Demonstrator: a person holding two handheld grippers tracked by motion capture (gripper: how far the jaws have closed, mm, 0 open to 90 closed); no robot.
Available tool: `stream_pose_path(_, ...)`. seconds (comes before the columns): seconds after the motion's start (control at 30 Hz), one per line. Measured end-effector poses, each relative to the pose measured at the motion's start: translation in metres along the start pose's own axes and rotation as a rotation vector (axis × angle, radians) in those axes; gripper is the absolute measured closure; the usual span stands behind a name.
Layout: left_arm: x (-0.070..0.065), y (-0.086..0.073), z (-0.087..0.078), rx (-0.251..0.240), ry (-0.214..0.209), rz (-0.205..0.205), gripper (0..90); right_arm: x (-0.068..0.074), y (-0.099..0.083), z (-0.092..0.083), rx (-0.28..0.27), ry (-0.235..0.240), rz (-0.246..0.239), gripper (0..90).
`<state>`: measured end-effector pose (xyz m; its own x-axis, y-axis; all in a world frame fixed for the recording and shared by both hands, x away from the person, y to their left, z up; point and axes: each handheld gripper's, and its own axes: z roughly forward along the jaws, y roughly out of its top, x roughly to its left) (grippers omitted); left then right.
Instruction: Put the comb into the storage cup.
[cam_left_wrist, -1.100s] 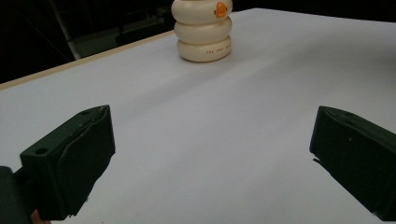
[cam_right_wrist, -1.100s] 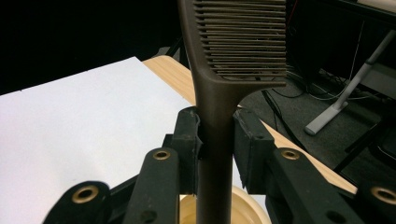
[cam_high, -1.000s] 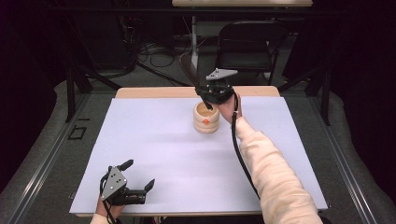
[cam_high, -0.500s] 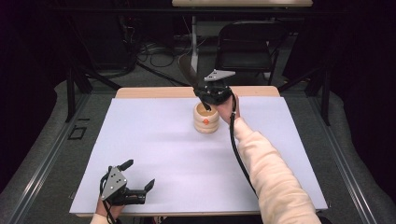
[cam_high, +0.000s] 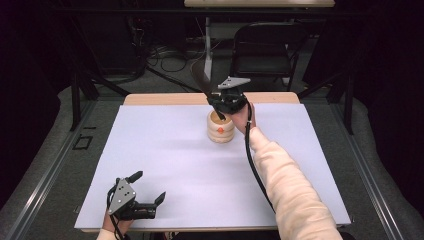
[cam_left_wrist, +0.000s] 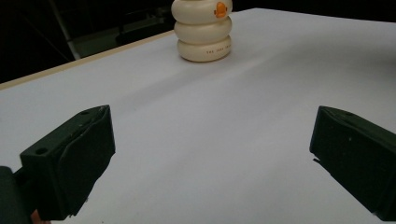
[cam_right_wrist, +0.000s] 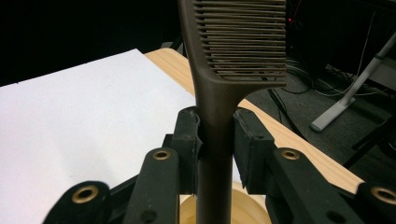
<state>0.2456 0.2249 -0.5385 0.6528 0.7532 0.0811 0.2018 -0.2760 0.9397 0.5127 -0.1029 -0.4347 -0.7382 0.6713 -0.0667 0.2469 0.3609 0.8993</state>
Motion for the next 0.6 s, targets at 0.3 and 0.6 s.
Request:
stream_pose_path(0.3,0.0,0.0,0.0,-0.001,0.0,-0.001,0.3,0.0,-0.0051,0.0038,0.012,0.001,0.004,72.0)
stream_pose_path(0.6,0.0,0.0,0.0,0.0,0.0,0.0,0.3,-0.0006,-0.0098,0.0072,0.026,0.003,0.007,72.0)
